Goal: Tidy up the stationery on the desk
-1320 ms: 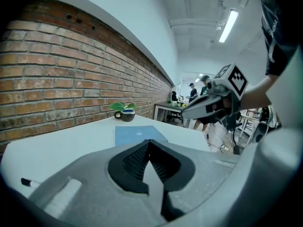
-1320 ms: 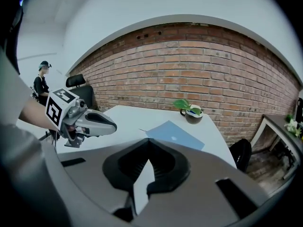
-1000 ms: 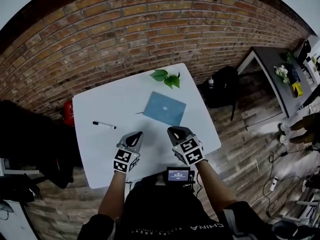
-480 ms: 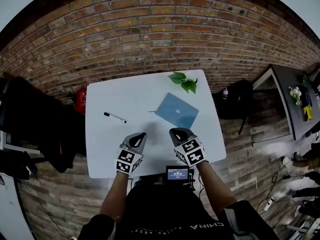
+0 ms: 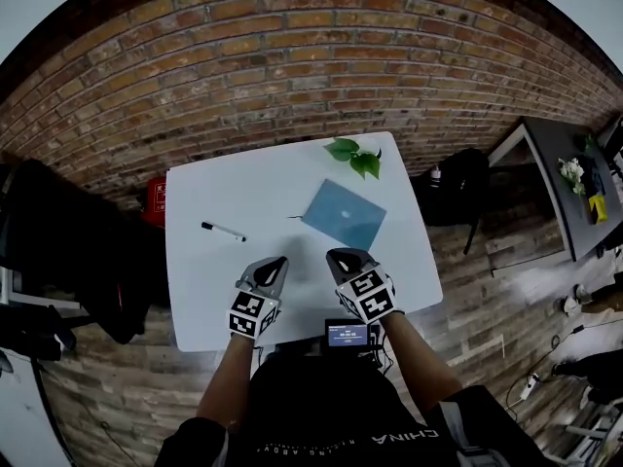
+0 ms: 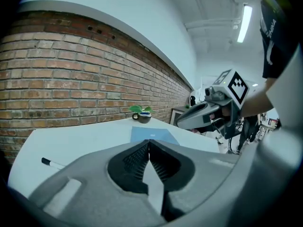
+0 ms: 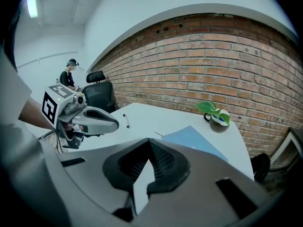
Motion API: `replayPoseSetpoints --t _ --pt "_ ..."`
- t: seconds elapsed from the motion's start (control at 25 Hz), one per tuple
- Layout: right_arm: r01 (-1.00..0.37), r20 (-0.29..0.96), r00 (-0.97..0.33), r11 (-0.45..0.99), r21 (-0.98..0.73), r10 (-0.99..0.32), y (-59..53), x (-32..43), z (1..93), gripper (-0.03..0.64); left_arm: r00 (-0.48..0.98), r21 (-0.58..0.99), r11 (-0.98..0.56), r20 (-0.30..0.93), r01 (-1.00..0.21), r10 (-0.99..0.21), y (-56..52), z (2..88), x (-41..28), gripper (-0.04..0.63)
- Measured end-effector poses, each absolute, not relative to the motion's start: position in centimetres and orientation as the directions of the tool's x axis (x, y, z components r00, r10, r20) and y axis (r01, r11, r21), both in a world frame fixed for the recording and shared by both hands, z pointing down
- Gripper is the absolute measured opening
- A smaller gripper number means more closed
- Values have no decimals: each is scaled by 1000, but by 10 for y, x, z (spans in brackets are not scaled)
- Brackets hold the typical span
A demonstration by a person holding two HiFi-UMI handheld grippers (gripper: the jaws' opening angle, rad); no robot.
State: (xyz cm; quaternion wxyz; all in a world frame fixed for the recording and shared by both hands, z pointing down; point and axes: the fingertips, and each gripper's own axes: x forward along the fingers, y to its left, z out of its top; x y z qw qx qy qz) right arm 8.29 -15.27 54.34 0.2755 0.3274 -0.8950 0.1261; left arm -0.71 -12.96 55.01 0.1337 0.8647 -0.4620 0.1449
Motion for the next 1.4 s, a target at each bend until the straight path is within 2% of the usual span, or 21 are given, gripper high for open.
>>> replayPoseSetpoints --t 0.08,0.2,0.28,0.36,0.44,0.52,0.88,0.92,1.0,1.08,1.4 --pt "-668 575 -628 743 -51 -525 -156 89 543 9 548 106 -553 374 -827 -748 -132 551 -2 9" --pt "-680 579 -619 731 -57 -531 -162 100 547 9 564 111 -570 382 -814 -732 -140 556 7 88" --pt "-686 588 -608 725 -52 -534 -167 108 550 9 564 103 -573 384 -813 -731 -146 558 12 106" --pt "-691 593 -603 721 -54 -534 -172 115 552 9 558 90 -571 378 -816 -738 -152 557 18 105" --pt "-692 597 -600 720 -53 -533 -178 122 555 9 548 71 -565 369 -822 -751 -158 554 24 40" --pt "-692 603 -595 720 -49 -531 -186 128 557 9 540 67 -558 374 -827 -754 -164 556 30 22" --pt "-717 649 -546 697 -33 -530 -227 160 582 9 500 44 -556 501 -830 -706 -207 590 47 21" --pt "-725 655 -539 687 -42 -529 -230 163 586 9 506 56 -561 512 -826 -694 -213 594 48 39" --pt "-741 668 -529 668 -65 -522 -234 168 596 64 517 76 -568 525 -820 -676 -227 602 50 105" --pt "-761 681 -514 644 -80 -522 -237 174 606 89 521 87 -573 543 -815 -658 -239 611 51 143" --pt "-855 728 -435 496 -150 -530 -250 202 641 242 515 100 -588 613 -803 -599 -282 640 50 242"
